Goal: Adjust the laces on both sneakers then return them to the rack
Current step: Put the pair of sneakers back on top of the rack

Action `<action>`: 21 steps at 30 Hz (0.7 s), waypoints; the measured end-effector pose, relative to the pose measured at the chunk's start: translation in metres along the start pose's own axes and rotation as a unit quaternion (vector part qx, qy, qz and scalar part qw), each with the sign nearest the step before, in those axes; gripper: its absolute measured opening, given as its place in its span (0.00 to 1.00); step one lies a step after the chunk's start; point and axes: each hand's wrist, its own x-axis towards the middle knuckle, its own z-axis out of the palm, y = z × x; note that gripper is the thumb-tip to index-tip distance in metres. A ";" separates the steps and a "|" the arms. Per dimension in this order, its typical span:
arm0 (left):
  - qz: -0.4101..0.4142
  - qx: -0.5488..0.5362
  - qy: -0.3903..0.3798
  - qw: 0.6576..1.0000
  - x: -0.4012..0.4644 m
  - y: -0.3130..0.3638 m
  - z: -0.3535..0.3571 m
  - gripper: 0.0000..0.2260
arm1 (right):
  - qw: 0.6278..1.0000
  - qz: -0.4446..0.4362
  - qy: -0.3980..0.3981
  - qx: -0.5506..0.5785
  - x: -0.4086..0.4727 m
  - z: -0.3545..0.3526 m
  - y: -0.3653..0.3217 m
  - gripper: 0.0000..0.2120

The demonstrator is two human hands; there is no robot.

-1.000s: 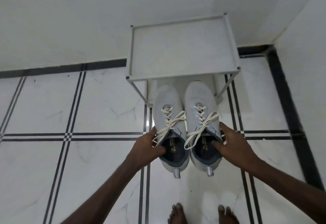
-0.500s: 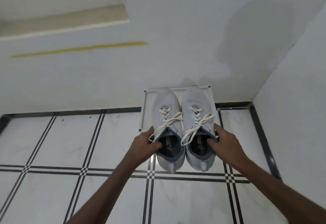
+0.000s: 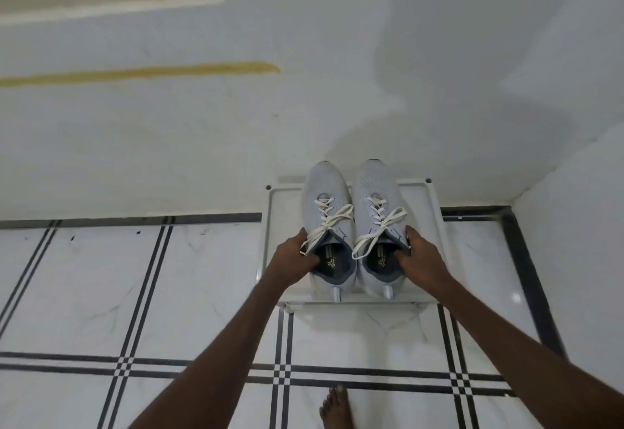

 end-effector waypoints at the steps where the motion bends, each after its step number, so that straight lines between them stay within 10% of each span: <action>1: -0.012 0.002 -0.008 1.000 0.017 -0.010 0.004 0.25 | 1.000 0.008 -0.007 -0.004 0.015 0.012 0.005 0.11; 16: -0.101 0.014 -0.099 0.990 0.096 -0.072 0.037 0.36 | 0.995 0.080 -0.054 0.011 0.080 0.078 0.046 0.17; 21: -0.092 0.079 -0.023 0.992 0.076 -0.039 0.022 0.33 | 0.996 0.079 -0.039 -0.010 0.070 0.052 0.019 0.28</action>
